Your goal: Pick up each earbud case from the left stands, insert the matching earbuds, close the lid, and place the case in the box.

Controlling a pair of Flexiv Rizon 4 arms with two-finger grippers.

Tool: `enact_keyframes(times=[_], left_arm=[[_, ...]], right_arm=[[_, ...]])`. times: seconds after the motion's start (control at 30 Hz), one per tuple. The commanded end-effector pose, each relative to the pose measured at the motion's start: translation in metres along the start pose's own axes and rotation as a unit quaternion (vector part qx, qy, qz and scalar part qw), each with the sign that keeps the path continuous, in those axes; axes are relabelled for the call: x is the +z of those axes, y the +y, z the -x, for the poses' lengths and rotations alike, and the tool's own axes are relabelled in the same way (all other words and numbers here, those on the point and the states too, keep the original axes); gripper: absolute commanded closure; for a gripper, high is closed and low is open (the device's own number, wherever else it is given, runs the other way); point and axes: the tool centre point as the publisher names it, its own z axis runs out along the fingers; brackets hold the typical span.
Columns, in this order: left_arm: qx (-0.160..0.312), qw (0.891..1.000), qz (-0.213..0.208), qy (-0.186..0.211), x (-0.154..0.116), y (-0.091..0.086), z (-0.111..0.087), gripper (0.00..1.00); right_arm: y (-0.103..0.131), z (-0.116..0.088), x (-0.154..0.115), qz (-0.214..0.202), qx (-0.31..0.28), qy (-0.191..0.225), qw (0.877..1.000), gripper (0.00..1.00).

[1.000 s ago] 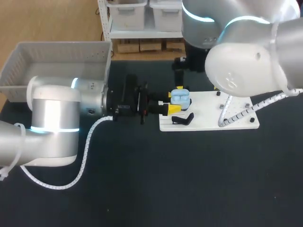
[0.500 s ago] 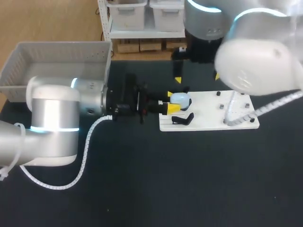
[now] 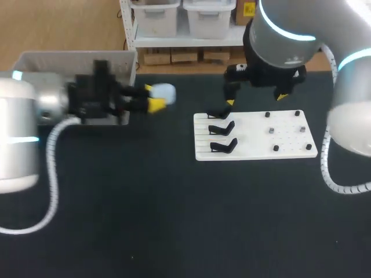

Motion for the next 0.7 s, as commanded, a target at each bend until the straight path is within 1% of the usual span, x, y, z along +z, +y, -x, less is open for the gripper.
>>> enact_keyframes(times=[0.03, 0.1, 0.13, 0.17, 0.23, 0.27, 0.37, 0.4, 0.5, 0.57, 0.7], left_arm=[[0.011, 0.983, 0.173, 0.057, -0.093, 0.023, 0.013, 1.0], [0.014, 0.978, 0.19, 0.086, -0.105, 0.044, 0.013, 1.0], [0.014, 0.976, 0.196, 0.095, -0.112, 0.058, 0.01, 1.0], [0.011, 0.974, 0.201, 0.101, -0.119, 0.071, 0.007, 1.0], [0.007, 0.966, 0.22, 0.133, -0.132, 0.098, -0.001, 1.0], [-0.006, 0.964, 0.23, 0.129, -0.139, 0.111, -0.007, 1.0], [-0.013, 0.955, 0.25, 0.16, -0.156, 0.146, -0.021, 1.0], [-0.02, 0.954, 0.253, 0.156, -0.161, 0.156, -0.024, 1.0], [-0.019, 0.951, 0.258, 0.167, -0.17, 0.181, -0.032, 1.0], [-0.024, 0.951, 0.257, 0.171, -0.174, 0.193, -0.038, 1.0], [-0.033, 0.95, 0.252, 0.179, -0.176, 0.202, -0.046, 1.0]], right_arm=[[-0.001, -0.003, 0.001, 0.0, 0.001, -0.023, 1.0, 0.0], [-0.001, -0.003, 0.001, 0.0, 0.001, -0.023, 1.0, 0.0], [-0.001, -0.003, 0.001, 0.0, 0.001, -0.023, 1.0, 0.0], [-0.001, -0.003, 0.001, 0.0, 0.001, -0.023, 1.0, 0.0], [-0.001, -0.003, 0.001, 0.0, 0.001, -0.023, 1.0, 0.0], [-0.001, -0.003, 0.001, 0.0, 0.001, -0.023, 1.0, 0.0], [-0.001, -0.003, 0.001, 0.0, 0.001, -0.023, 1.0, 0.0], [-0.001, -0.003, 0.001, 0.0, 0.001, -0.023, 1.0, 0.0], [-0.001, -0.003, 0.001, 0.0, 0.001, -0.023, 1.0, 0.0], [-0.001, -0.003, 0.001, 0.0, 0.001, -0.023, 1.0, 0.0], [-0.001, -0.003, 0.001, 0.0, 0.001, -0.023, 1.0, 0.0]])
